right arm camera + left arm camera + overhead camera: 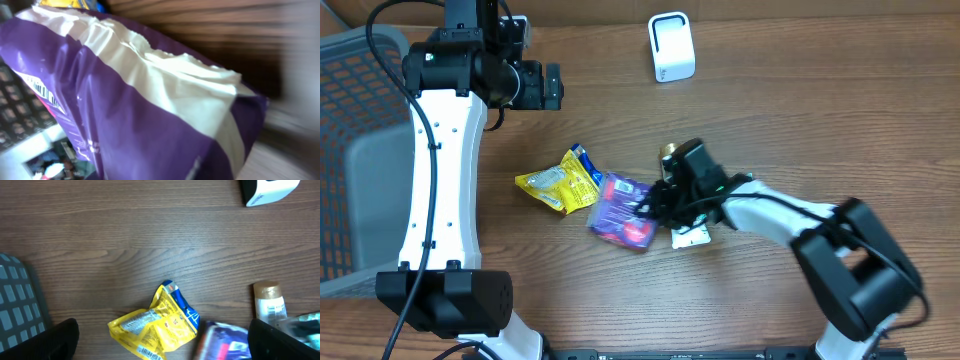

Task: Scan the item barcode
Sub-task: 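Lift the purple box and carry it to the white scanner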

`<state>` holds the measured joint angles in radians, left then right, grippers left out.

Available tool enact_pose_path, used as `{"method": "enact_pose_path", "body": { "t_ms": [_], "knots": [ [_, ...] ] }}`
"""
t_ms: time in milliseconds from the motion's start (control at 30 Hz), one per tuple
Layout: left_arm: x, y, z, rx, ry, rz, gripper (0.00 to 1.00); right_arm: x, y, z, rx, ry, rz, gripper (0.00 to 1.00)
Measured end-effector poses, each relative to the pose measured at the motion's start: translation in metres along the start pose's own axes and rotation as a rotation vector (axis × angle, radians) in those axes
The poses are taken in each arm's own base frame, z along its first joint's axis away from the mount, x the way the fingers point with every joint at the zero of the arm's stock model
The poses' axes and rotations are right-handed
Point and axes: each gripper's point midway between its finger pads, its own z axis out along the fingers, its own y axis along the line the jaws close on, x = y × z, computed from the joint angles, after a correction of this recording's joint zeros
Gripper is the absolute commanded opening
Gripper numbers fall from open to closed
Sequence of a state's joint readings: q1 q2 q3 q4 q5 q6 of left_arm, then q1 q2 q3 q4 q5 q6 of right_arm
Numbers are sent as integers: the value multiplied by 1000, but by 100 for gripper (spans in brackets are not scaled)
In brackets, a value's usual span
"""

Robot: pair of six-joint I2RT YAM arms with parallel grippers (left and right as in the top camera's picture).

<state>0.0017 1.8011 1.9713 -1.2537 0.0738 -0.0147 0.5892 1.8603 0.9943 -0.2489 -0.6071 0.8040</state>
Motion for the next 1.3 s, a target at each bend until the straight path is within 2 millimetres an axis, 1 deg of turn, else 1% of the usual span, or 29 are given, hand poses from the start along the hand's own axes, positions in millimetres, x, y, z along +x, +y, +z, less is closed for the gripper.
{"method": "enact_pose_path", "body": {
  "t_ms": [33, 100, 167, 200, 300, 400, 467, 567, 667, 800, 833, 1067, 1200, 1267, 1300],
  "knots": [
    [0, 0, 0, 0, 0, 0, 100, -2, -1, -12, 16, 0, -19, 25],
    [0, 0, 0, 0, 0, 0, 100, -7, 2, -35, 40, -1, -76, 25],
    [0, 0, 0, 0, 0, 0, 99, -17, 20, -60, 37, -25, -176, 25],
    [0, 0, 0, 0, 0, 0, 100, -21, 31, -73, 31, -40, -237, 25],
    [0, 0, 0, 0, 0, 0, 100, -27, 64, -103, 22, -72, -407, 23],
    [0, 0, 0, 0, 0, 0, 100, -29, 82, -123, 39, -97, -533, 22],
    [0, 0, 0, 0, 0, 0, 99, -32, 88, -131, 62, -112, -588, 22],
    [0, 0, 0, 0, 0, 0, 100, -38, 90, -140, 110, -138, -638, 21],
    [0, 0, 0, 0, 0, 0, 100, -50, 95, -151, 163, -193, -681, 20],
    [0, 0, 0, 0, 0, 0, 100, -81, 95, -167, 282, -335, -726, 5],
    [0, 0, 0, 0, 0, 0, 100, -95, 94, -174, 336, -400, -732, 4],
    [0, 0, 0, 0, 0, 0, 100, -171, 93, -224, 644, -783, -768, 4],
    [0, 0, 0, 0, 0, 0, 99, -205, 95, -244, 849, -914, -877, 4],
    [0, 0, 0, 0, 0, 0, 100, -224, 97, -255, 984, -981, -944, 4],
    [0, 0, 0, 0, 0, 0, 100, -228, 97, -258, 1023, -998, -959, 4]
  ]
}}
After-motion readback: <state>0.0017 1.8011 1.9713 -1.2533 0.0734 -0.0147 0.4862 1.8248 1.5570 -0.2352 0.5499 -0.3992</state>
